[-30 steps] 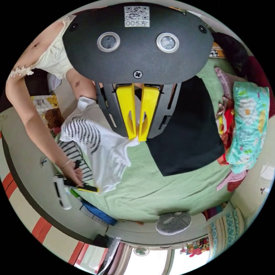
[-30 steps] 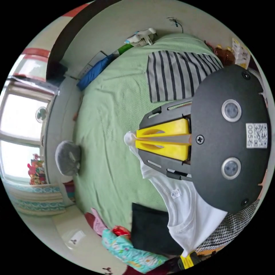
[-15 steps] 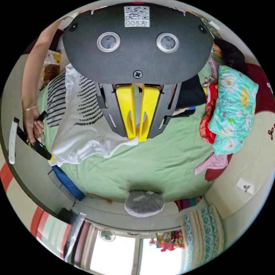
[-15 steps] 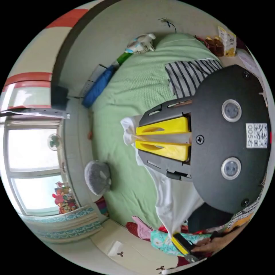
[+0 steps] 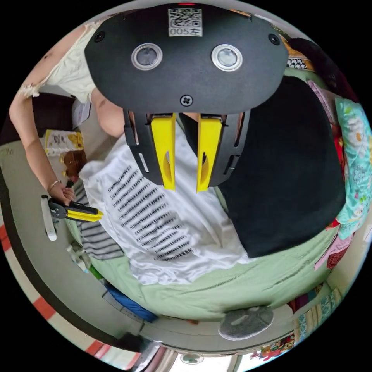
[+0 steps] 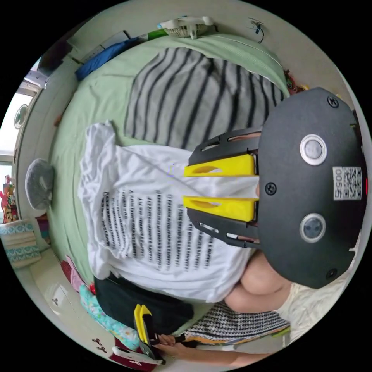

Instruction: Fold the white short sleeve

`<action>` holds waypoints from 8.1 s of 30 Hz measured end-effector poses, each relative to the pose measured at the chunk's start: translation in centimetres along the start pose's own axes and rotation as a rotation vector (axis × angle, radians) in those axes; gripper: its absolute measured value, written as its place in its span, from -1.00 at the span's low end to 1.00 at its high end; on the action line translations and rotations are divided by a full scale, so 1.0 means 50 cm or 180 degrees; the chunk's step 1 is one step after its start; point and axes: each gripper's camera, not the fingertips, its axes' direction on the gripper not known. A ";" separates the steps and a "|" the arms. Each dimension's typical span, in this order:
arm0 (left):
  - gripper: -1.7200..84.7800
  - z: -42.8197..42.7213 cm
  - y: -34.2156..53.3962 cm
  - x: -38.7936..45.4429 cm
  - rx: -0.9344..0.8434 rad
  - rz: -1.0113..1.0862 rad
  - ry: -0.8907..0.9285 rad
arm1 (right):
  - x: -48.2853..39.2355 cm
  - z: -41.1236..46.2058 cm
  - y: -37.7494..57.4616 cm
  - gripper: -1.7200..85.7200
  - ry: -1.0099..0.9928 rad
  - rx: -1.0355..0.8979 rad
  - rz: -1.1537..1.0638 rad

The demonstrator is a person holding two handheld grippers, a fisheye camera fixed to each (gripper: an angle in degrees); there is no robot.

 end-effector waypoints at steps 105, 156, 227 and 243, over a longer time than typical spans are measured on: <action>-0.97 0.159 1.006 0.328 0.0107 -0.0343 0.0171 | 0.105 0.106 0.900 -0.84 0.0284 0.0074 0.1201; -0.97 0.265 0.732 0.295 -0.0153 -0.0278 0.0214 | -0.106 0.122 0.720 -0.99 -0.0270 0.0097 0.0421; -0.98 0.698 -0.243 -0.068 0.0553 -0.0389 0.0057 | 0.485 0.296 -0.401 -0.99 0.0208 0.1093 0.1290; -0.97 0.729 -0.284 -0.042 0.0544 -0.0105 -0.0264 | 0.637 0.190 -0.425 -0.77 0.0450 0.1035 0.1428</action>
